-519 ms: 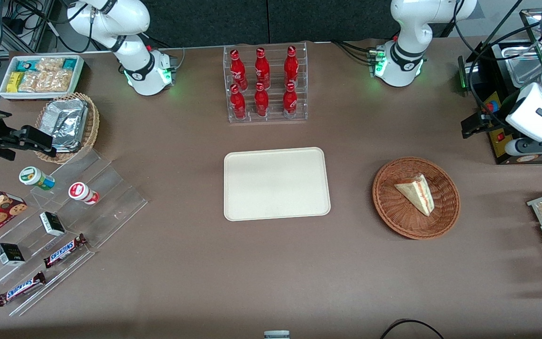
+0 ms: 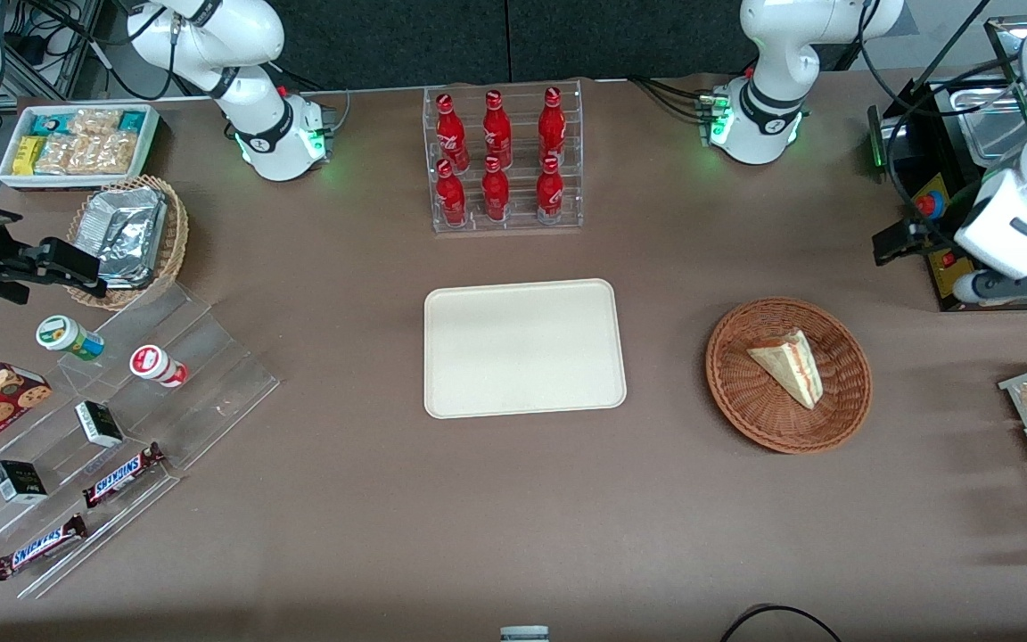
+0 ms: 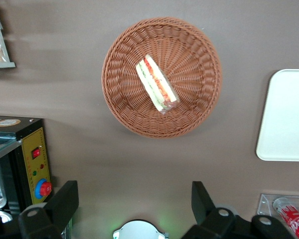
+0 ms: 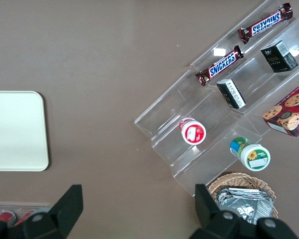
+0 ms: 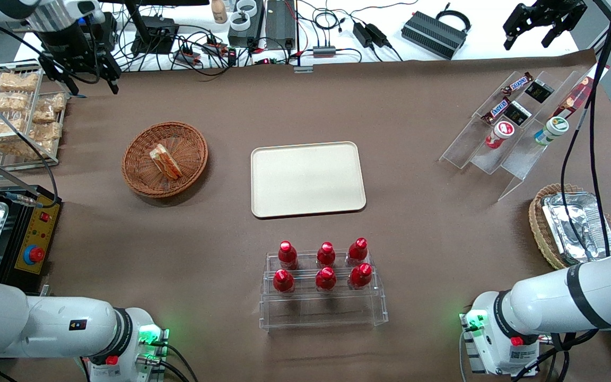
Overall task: Place sandwich from basket to tray
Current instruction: 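Move the left gripper over the wicker basket toward the wrapped sandwich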
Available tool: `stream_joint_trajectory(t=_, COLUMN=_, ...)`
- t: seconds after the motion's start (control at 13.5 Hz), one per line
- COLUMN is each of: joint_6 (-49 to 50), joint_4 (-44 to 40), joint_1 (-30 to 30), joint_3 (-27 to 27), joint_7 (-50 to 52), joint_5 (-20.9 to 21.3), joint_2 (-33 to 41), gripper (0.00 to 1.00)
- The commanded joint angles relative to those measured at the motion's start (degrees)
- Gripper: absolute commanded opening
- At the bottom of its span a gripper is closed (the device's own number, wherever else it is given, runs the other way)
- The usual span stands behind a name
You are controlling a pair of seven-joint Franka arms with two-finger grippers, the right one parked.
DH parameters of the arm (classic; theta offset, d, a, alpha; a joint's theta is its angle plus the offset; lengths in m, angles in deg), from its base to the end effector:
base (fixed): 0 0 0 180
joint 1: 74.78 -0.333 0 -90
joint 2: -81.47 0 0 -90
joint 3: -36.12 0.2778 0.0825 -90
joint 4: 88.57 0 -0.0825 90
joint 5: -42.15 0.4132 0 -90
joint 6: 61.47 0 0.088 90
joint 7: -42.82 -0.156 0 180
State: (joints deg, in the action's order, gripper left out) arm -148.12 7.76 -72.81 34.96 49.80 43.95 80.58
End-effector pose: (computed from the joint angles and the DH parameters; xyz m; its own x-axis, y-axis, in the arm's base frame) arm 0.5644 -0.0258 0.4700 0.9815 0.0697 -0.1783 0.0612 -0.9967 -0.0529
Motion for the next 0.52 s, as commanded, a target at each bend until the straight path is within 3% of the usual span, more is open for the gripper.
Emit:
stream_joint_trajectory(t=0.0, joint_6=-3.3, joint_4=6.5, joint_1=0.0, joint_3=0.9, joint_7=-0.8, joint_5=1.0, joint_2=0.3, gripper=1.0)
stream_joint_trajectory(t=0.44, joint_6=-21.1, joint_4=18.2, joint_1=0.1, joint_3=0.9, joint_7=10.0, joint_5=1.1, joint_2=0.1, gripper=1.0)
